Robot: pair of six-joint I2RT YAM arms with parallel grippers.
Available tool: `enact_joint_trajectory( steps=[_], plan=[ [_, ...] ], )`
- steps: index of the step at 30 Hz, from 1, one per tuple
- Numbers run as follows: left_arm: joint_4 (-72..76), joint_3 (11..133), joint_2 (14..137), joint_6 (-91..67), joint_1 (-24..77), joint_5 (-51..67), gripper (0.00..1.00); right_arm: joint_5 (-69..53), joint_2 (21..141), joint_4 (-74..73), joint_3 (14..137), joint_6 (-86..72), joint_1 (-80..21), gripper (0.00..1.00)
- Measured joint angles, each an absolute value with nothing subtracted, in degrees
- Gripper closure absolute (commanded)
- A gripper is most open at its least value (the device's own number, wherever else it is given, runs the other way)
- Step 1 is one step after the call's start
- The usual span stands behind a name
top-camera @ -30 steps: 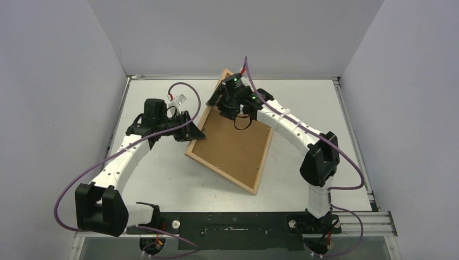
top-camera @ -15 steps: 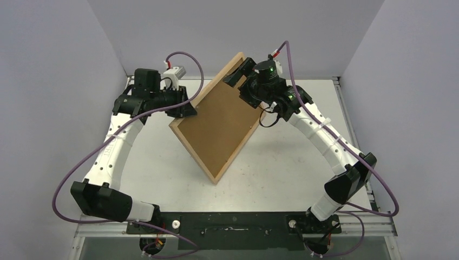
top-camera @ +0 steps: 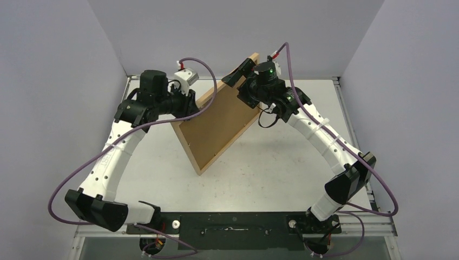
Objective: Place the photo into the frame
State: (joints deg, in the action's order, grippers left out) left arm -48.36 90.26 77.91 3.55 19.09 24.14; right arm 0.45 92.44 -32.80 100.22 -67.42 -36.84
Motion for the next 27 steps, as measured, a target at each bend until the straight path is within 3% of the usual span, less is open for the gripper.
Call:
enact_joint_trajectory(
  steps=[4, 17, 27],
  plan=[
    [-44.66, 85.71, 74.22, 5.78, 21.12, 23.27, 1.00, -0.45, 93.41, -34.89, 101.93, -69.14, -36.84, 0.19],
    [-39.48, 77.97, 65.84, 9.61, 27.92, 21.15, 1.00, -1.30, 94.94, -45.50, 104.62, -71.46, -36.82, 0.18],
    [-39.99, 80.93, 69.21, 13.37, 35.70, 13.65, 1.00, -2.04, 94.94, -55.33, 106.80, -72.84, -35.68, 0.33]
  ],
)
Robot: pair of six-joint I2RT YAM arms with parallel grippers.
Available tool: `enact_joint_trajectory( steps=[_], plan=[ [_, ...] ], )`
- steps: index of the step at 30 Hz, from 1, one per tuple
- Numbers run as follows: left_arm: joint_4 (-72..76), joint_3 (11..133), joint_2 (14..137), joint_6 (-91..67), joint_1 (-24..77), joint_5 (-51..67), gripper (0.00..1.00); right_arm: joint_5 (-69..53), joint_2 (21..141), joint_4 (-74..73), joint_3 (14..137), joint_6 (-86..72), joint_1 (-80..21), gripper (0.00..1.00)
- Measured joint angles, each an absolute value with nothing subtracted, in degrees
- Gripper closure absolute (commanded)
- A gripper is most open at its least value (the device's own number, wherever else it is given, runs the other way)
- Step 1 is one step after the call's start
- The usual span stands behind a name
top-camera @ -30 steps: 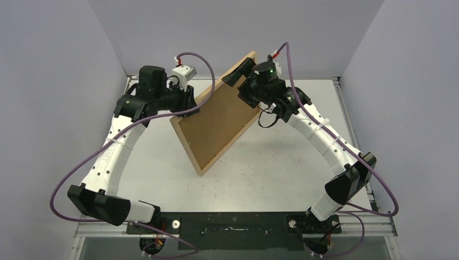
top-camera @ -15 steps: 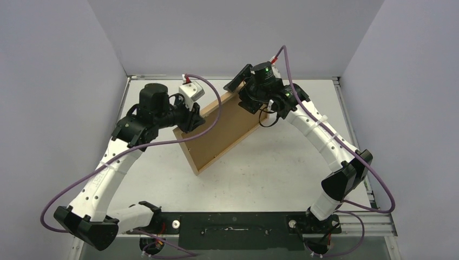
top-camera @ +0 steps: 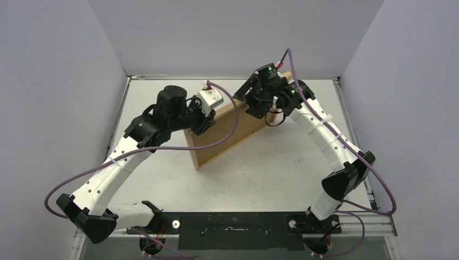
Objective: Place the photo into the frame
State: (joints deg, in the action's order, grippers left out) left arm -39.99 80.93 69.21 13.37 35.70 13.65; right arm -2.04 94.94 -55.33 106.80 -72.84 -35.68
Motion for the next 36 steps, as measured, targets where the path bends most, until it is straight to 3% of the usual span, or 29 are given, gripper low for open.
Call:
enact_joint_trajectory(
  steps=[11, 17, 19, 24, 29, 31, 36],
  plan=[
    [-38.59, 82.26, 72.47, 20.82, 46.39, 3.27, 1.00, -3.99, 94.80, -65.41, 110.06, -73.14, -33.23, 0.46],
    [-38.48, 81.89, 72.66, 21.67, 49.82, -0.56, 0.98, -5.39, 94.80, -69.38, 110.24, -72.79, -32.23, 0.64],
    [-37.87, 81.28, 72.62, 21.50, 50.52, -1.37, 0.90, -5.48, 94.70, -69.73, 110.06, -74.08, -32.21, 0.71],
    [-36.42, 80.47, 72.53, 19.86, 51.79, -2.09, 0.50, -6.57, 94.24, -69.56, 109.03, -78.89, -31.14, 0.82],
    [-36.05, 80.38, 72.42, 17.41, 52.34, 1.76, 0.18, -7.62, 94.11, -68.20, 108.40, -76.97, -30.61, 0.84],
    [-35.70, 80.38, 71.83, 15.97, 52.07, 4.32, 0.14, -8.14, 93.95, -68.20, 107.57, -74.81, -30.04, 0.84],
    [-30.74, 79.72, 68.64, 9.08, 51.77, 14.79, 0.12, -11.09, 93.21, -65.78, 102.56, -67.81, -25.19, 0.84]
  ],
)
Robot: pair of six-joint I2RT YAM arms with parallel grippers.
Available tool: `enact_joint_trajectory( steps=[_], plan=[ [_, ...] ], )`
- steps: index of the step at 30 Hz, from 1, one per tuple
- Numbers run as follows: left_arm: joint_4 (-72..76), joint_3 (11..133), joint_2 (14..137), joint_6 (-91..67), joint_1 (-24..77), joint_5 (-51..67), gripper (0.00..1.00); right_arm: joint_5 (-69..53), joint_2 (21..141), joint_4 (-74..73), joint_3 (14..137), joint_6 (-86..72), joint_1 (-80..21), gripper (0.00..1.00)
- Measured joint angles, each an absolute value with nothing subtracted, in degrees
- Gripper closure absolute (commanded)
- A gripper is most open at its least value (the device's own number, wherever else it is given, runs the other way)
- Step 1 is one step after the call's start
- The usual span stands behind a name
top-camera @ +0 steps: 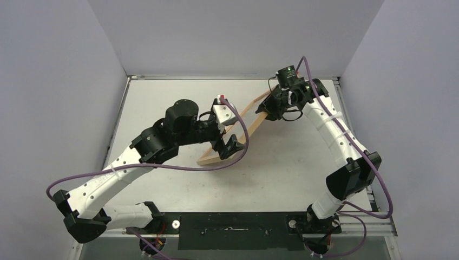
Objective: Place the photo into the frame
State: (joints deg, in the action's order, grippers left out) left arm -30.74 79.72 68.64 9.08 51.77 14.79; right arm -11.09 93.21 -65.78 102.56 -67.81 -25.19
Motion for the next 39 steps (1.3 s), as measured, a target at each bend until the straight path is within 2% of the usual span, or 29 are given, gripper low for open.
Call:
enact_joint_trajectory(
  steps=[5, 12, 20, 25, 32, 36, 39],
  plan=[
    [-22.28, 75.94, 65.78, 1.56, 51.77, 20.25, 0.12, -16.69, 91.85, -57.39, 95.29, -59.35, -20.10, 0.82],
    [-21.28, 75.22, 68.05, -4.56, 50.09, 12.14, 0.12, -25.82, 91.44, -47.88, 88.03, -51.27, -17.78, 0.80],
    [-27.31, 75.35, 75.02, -16.84, 35.20, 8.10, 0.12, -37.85, 91.94, -32.62, 74.04, -45.30, -15.40, 0.76],
    [-29.82, 73.45, 76.31, -20.64, 28.36, 7.92, 0.12, -42.70, 95.57, -24.93, 71.77, -43.51, -14.63, 0.73],
    [-30.85, 67.37, 82.11, -21.98, 18.96, 7.97, 0.14, -46.13, 106.43, -18.04, 71.07, -37.15, -14.20, 0.66],
    [-31.64, 64.62, 86.83, -22.11, 15.20, 7.68, 0.15, -47.03, 111.92, -17.39, 71.11, -32.47, -14.09, 0.59],
    [-31.62, 62.72, 88.58, -22.13, 13.04, 7.70, 0.15, -47.48, 114.76, -17.80, 71.83, -29.39, -13.78, 0.44]
  ],
)
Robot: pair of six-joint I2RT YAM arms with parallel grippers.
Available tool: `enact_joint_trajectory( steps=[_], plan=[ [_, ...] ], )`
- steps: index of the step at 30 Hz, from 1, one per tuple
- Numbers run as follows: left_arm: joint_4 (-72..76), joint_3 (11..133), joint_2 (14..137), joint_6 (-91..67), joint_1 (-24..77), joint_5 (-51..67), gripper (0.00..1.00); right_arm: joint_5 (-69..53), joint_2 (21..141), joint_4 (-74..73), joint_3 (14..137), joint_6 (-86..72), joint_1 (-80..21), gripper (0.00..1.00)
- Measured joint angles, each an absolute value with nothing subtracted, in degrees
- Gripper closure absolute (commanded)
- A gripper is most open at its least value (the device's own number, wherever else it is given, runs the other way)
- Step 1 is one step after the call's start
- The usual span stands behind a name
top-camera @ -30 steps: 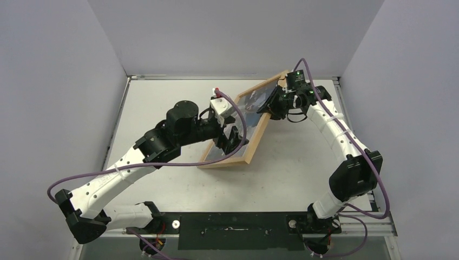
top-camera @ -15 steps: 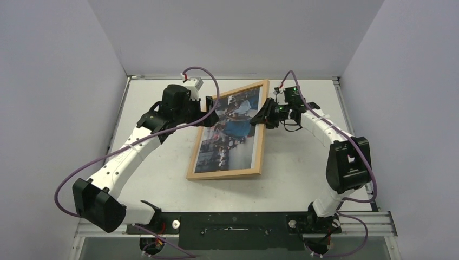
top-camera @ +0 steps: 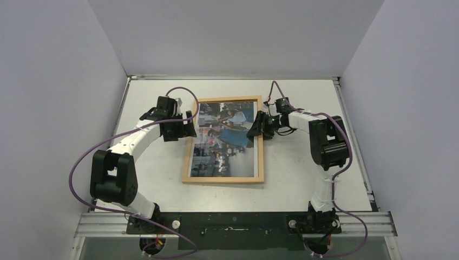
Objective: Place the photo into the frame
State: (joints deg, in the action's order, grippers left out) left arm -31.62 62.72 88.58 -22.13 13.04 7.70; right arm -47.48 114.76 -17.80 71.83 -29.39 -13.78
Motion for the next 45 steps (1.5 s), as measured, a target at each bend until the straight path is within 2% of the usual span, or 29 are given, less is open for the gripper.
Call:
enact_joint_trajectory(
  steps=[4, 9, 20, 29, 36, 43, 45],
  plan=[
    [-31.29, 62.11, 90.00, -22.15, 10.37, 7.73, 0.15, -48.75, 115.96, -18.50, 72.97, -27.00, -13.08, 0.21],
    [-30.22, 62.11, 91.59, -22.11, 8.67, 8.21, 0.15, -49.71, 115.42, -15.73, 72.69, -26.28, -12.03, 0.13],
    [-30.35, 62.13, 93.01, -21.80, 7.33, 9.26, 0.15, -37.95, 109.08, -14.66, 67.79, -26.15, -5.19, 0.11],
    [-35.48, 60.34, 88.09, -22.39, 6.92, 9.56, 0.15, -25.17, 106.74, -16.10, 70.39, -31.16, -7.44, 0.12],
    [-42.09, 53.36, 79.29, -26.06, 6.92, 10.48, 0.15, -18.98, 117.25, -12.16, 84.49, -34.00, -10.17, 0.13],
    [-48.05, 50.98, 78.04, -29.19, 8.64, 10.37, 0.15, -17.12, 129.49, -7.05, 96.12, -35.38, -11.31, 0.13],
    [-50.00, 50.98, 77.56, -29.71, 10.48, 9.69, 0.21, -17.45, 131.48, -6.09, 99.09, -35.59, -11.35, 0.13]
  ],
)
